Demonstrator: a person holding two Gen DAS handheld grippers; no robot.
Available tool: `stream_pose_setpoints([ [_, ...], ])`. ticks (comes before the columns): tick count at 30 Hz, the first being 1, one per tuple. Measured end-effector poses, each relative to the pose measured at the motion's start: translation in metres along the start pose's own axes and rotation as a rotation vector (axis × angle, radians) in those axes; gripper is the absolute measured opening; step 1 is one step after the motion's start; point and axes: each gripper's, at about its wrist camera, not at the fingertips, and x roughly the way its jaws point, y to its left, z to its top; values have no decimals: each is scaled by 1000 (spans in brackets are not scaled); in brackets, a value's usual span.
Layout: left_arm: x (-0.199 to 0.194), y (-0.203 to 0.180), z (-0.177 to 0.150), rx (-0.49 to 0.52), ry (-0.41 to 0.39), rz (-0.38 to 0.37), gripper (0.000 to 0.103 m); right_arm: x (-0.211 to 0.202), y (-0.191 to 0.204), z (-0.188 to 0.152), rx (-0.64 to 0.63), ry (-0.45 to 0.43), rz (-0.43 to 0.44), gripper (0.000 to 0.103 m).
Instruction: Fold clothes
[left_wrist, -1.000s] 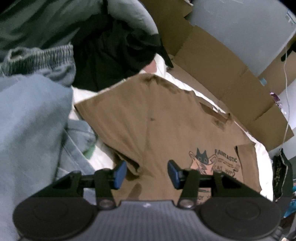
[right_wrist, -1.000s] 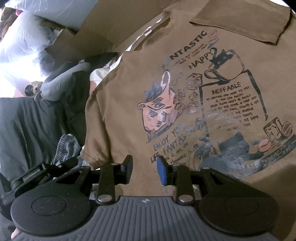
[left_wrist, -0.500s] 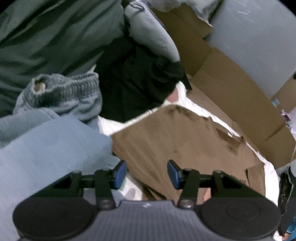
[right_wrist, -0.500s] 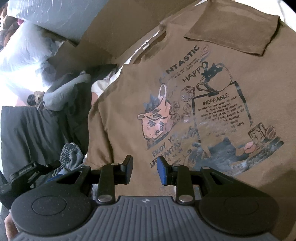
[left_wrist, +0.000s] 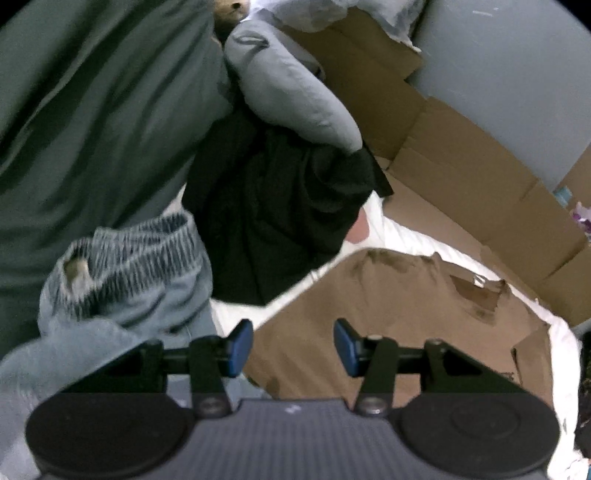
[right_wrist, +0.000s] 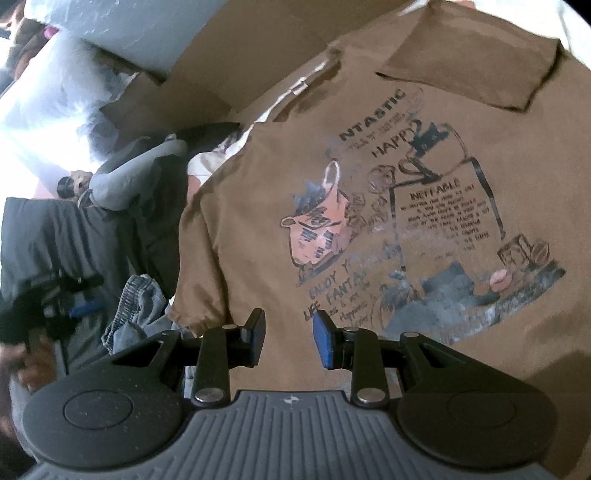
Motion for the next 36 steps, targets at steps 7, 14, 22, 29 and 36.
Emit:
stream_pose_setpoints([
  [7,45,-2,23,38,106,43,51,10,1,-8,-11,38,-2,34],
  [14,108,7,13,87,286,137,24,16,-5,-8,-6,47,-17,34],
  [22,135,16,-1,131,359,211,21,24,-15,-9,13,67,-42,34],
  [29,152,25,-10,122,418,217,34,31,-16,-10,21,82,-40,34],
  [36,160,30,-16,110,427,194,35,38,-20,-15,40,100,-53,34],
])
